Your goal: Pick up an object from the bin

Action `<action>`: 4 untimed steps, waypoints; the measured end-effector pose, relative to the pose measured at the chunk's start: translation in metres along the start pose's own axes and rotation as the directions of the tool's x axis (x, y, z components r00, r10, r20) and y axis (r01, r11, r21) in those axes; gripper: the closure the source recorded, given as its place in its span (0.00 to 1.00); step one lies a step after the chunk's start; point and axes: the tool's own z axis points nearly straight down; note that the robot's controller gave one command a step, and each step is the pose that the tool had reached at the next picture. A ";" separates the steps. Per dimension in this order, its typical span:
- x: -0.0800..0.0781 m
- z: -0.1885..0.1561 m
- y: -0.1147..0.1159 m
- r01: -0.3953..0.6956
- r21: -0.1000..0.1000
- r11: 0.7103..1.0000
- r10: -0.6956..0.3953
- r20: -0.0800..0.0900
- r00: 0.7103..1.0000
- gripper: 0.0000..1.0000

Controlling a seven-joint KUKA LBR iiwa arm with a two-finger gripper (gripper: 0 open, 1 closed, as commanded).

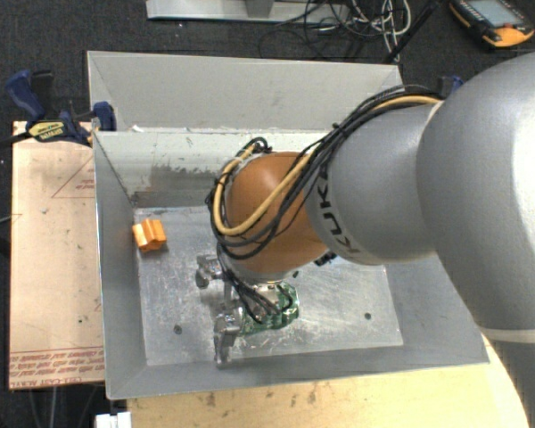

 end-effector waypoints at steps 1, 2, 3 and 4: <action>0.003 0.035 -0.003 0.288 0.000 0.957 -0.288 0.005 0.957 1.00; 0.003 0.035 -0.003 0.288 0.000 0.958 -0.288 0.005 0.958 1.00; 0.020 -0.150 -0.024 0.386 0.006 0.923 -0.386 0.020 0.922 1.00; 0.021 -0.146 -0.024 0.386 0.002 0.922 -0.386 0.012 0.922 1.00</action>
Offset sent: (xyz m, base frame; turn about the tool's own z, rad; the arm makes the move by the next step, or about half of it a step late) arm 0.0000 0.0000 0.0000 0.0000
